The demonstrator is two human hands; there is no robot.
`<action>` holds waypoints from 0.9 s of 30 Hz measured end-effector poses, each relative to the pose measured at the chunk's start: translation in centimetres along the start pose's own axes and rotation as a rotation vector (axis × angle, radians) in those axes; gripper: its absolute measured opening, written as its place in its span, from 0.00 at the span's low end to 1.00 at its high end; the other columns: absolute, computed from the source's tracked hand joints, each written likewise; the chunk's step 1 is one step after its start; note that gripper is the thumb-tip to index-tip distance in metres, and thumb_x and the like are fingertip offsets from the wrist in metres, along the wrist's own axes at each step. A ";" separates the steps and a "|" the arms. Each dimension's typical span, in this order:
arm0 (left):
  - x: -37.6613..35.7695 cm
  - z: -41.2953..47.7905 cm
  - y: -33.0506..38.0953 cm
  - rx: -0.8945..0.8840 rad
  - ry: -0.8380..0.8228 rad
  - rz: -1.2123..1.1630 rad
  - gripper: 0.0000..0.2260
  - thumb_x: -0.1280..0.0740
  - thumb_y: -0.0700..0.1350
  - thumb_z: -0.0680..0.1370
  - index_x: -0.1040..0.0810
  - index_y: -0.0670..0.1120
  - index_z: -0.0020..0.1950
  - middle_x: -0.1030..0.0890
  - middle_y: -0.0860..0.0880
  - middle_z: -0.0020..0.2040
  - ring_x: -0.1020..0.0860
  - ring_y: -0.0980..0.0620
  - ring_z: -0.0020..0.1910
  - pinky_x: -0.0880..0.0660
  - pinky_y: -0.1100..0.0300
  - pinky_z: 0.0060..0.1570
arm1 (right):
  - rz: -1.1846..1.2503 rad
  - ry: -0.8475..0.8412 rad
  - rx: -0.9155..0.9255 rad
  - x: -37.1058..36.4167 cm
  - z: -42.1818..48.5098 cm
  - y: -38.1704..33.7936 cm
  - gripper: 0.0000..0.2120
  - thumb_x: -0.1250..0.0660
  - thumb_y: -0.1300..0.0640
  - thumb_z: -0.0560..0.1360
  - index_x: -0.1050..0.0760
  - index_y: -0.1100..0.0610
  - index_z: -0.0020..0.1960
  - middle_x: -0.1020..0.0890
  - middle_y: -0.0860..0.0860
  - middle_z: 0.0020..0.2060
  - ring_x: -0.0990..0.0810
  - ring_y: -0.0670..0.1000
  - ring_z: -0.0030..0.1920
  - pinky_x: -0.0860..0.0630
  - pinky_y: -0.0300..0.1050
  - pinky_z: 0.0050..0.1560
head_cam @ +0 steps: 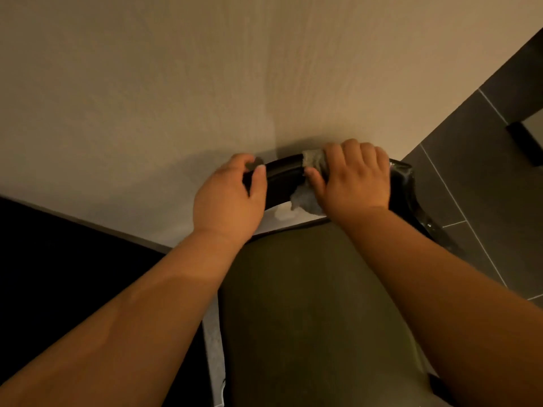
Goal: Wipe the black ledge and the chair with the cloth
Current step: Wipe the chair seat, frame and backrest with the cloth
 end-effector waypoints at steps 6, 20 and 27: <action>-2.1 5.6 3.9 -0.150 -0.313 0.359 0.20 0.48 0.62 0.86 0.21 0.53 0.59 0.19 0.51 0.45 0.22 0.49 0.42 0.23 0.54 0.40 | 0.084 -0.057 -0.408 1.0 -0.1 5.5 0.30 0.52 0.31 0.82 0.26 0.55 0.48 0.24 0.55 0.42 0.26 0.59 0.43 0.29 0.55 0.46; -6.2 4.4 3.9 -0.289 -0.097 0.457 0.27 0.53 0.63 0.84 0.21 0.47 0.48 0.21 0.47 0.38 0.29 0.48 0.32 0.39 0.58 0.31 | 0.619 -0.068 -0.620 -1.5 -3.0 9.8 0.24 0.48 0.32 0.78 0.29 0.52 0.46 0.24 0.49 0.38 0.23 0.53 0.38 0.24 0.51 0.40; -6.4 4.4 3.7 -0.307 -0.023 0.444 0.24 0.48 0.61 0.84 0.22 0.46 0.45 0.25 0.49 0.34 0.30 0.46 0.30 0.40 0.58 0.32 | 0.552 0.077 -0.255 -1.5 -1.3 8.8 0.25 0.39 0.32 0.77 0.25 0.54 0.48 0.24 0.51 0.42 0.24 0.52 0.39 0.26 0.47 0.37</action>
Point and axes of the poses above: each hand's wrist, its own z-axis towards the middle knuckle, its own x-axis out of the back of the hand, y = z × x, the point moved 1 cm from there along z, towards the middle knuckle
